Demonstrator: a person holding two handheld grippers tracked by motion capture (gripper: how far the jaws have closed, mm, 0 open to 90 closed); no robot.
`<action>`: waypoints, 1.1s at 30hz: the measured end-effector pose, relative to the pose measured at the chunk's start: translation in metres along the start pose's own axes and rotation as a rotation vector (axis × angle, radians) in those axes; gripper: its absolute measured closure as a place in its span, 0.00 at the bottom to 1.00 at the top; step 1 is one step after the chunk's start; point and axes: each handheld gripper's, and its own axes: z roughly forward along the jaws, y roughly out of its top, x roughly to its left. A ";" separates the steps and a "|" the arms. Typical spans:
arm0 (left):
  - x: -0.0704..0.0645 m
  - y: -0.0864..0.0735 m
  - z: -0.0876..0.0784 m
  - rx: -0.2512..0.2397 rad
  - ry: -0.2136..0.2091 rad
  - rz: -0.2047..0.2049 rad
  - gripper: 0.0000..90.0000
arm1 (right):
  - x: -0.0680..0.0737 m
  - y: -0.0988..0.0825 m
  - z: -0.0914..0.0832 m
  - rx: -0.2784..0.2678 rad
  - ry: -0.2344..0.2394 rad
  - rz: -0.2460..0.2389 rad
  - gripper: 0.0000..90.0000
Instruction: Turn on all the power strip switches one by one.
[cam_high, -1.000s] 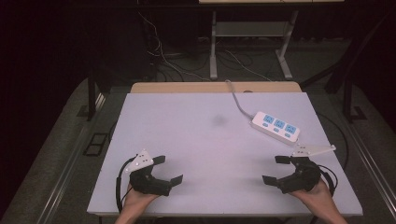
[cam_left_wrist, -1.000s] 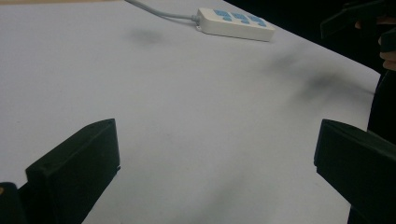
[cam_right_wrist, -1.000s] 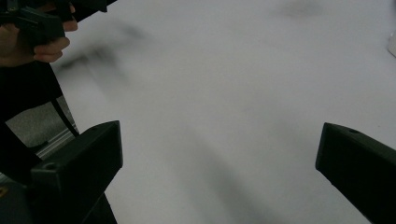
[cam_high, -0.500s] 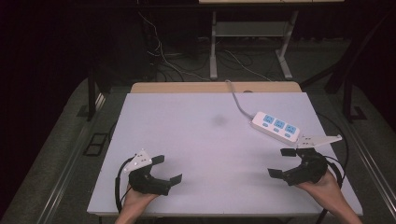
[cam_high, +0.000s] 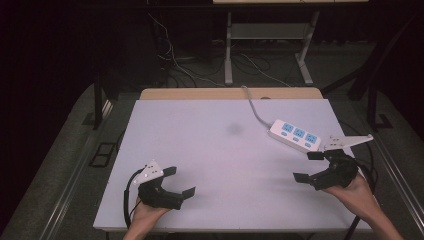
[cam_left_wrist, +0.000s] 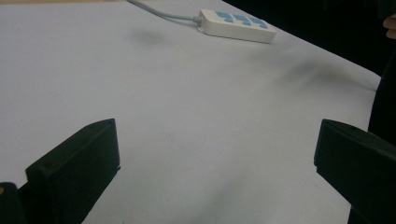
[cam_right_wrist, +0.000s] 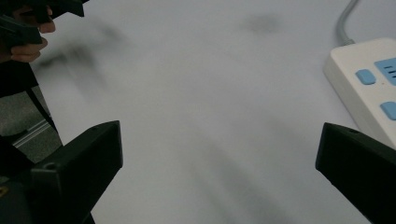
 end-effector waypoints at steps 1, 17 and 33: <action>0.000 0.000 0.000 0.001 0.000 0.001 0.00 | -0.003 0.003 -0.002 0.000 -0.006 -0.001 0.01; 0.000 0.000 0.000 -0.002 0.008 0.003 0.00 | -0.026 0.024 -0.018 0.010 -0.076 -0.007 0.01; 0.000 0.000 -0.001 -0.001 0.010 0.008 0.00 | -0.058 0.038 -0.015 0.047 -0.114 0.017 0.01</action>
